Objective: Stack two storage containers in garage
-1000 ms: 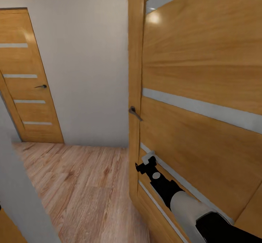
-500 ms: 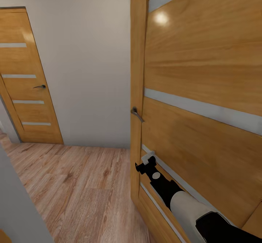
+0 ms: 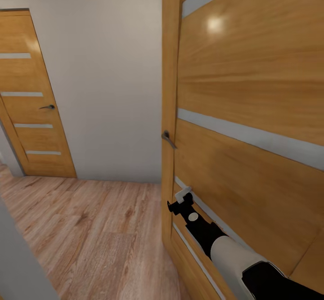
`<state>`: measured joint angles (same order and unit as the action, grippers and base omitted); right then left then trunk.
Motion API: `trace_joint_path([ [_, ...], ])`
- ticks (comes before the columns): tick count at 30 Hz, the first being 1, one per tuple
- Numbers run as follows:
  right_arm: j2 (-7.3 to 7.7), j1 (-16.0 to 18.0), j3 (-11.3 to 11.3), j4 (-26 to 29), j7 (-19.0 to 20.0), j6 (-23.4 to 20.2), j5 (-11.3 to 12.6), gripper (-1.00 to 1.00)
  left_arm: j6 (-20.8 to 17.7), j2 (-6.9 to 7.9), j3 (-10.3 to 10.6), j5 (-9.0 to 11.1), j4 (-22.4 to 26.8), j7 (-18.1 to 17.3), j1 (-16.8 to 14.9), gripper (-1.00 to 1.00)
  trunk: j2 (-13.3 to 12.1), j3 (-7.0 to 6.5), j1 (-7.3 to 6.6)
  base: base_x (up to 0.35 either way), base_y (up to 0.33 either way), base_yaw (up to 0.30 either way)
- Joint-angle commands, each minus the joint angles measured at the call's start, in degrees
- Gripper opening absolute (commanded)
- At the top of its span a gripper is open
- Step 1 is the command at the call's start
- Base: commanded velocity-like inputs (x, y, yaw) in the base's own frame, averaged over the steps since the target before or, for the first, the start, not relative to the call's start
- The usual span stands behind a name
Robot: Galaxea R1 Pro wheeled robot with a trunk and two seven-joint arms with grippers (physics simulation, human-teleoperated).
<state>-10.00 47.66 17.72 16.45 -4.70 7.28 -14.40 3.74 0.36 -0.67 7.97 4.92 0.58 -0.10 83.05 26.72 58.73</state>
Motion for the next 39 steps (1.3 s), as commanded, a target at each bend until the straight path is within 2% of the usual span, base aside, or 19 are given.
trace_joint_path([
  [1,0.00,0.07,-0.56,-0.10,-0.75,0.14,-0.55,1.00,0.12,0.00,-0.03,0.38,0.03,0.05,0.01,1.00,0.03,0.05,0.00,0.000,-0.168,0.000],
  [31,0.00,0.07,-0.58,-0.23,-0.75,1.67,-0.37,1.00,0.12,0.01,-0.03,0.41,0.02,0.08,0.01,1.00,0.03,0.05,0.00,0.001,-0.012,0.000],
  [39,0.00,0.07,-0.65,-0.24,-0.82,1.68,-0.37,1.00,0.12,0.00,-0.03,0.46,0.00,0.09,0.01,1.00,0.03,0.05,0.00,0.190,0.000,0.000],
])
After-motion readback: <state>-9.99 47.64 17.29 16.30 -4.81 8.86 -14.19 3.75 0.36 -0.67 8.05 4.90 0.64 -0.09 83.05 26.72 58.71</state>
